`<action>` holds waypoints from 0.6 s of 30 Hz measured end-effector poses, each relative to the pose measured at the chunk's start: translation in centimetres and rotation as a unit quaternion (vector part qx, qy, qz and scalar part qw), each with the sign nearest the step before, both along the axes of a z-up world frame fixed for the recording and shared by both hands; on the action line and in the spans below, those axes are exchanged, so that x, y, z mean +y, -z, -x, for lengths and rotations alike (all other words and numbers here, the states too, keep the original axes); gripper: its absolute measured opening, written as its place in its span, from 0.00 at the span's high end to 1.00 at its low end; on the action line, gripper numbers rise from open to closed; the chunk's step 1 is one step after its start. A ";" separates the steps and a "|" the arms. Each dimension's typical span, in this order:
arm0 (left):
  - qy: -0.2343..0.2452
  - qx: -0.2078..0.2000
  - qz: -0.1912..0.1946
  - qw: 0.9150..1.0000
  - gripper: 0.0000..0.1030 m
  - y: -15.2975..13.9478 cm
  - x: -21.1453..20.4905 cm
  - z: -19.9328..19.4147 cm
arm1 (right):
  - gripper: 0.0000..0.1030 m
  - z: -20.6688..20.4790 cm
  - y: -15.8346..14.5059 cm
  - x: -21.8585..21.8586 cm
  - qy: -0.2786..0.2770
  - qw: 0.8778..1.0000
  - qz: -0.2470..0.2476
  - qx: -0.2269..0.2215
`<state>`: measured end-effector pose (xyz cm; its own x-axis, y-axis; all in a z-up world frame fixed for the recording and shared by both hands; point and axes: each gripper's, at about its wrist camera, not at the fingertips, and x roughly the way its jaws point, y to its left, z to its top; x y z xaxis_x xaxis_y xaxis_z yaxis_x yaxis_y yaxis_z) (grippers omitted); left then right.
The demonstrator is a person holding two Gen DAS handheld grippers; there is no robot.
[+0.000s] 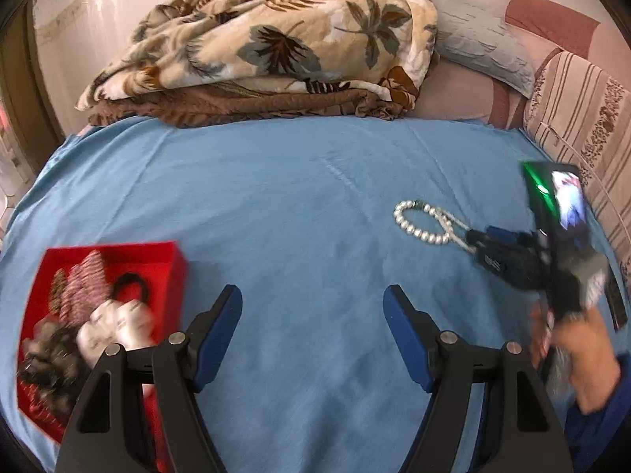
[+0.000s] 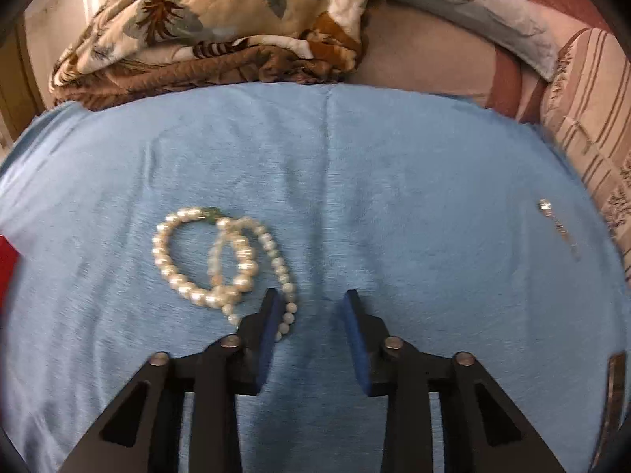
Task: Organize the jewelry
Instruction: 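Withdraw both open tools from the red tray toward the pearl bracelets, then grasp the green-bead pearl bracelet left while the right tool grasps the other pearl bracelet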
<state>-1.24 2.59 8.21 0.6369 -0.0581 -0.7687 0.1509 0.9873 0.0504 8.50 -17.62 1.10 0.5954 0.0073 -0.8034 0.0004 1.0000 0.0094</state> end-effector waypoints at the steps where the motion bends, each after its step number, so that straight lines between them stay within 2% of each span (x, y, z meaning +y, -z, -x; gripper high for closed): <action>1: 0.003 0.003 -0.001 1.000 0.29 0.4 -0.9 -1.0 | 0.74 0.1 0.0 -0.5 0.006 1.000 0.000 0.000; 3: 0.010 0.007 -0.002 1.000 0.29 1.0 -2.1 -2.5 | 0.75 0.7 0.0 -2.1 0.023 1.000 0.001 -0.003; 7: 0.027 0.022 -0.002 0.999 0.29 2.6 -5.3 -6.3 | 0.76 0.8 0.0 -4.2 0.023 0.999 -0.044 -0.002; 10: 0.032 0.035 -0.007 0.999 0.37 3.8 -7.0 -8.6 | 0.76 0.6 0.1 -4.6 0.019 0.998 -0.061 -0.004; 18: 0.045 0.064 -0.036 0.996 0.42 7.3 -10.0 -12.6 | 0.73 -0.2 0.2 -4.2 -0.003 0.998 -0.061 -0.011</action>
<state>11.39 -7.43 0.90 0.5273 -0.0519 -0.8481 0.2491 0.9637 0.0959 8.66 -21.84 0.86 0.6127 0.1081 -0.7829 -0.0067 0.9913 0.1316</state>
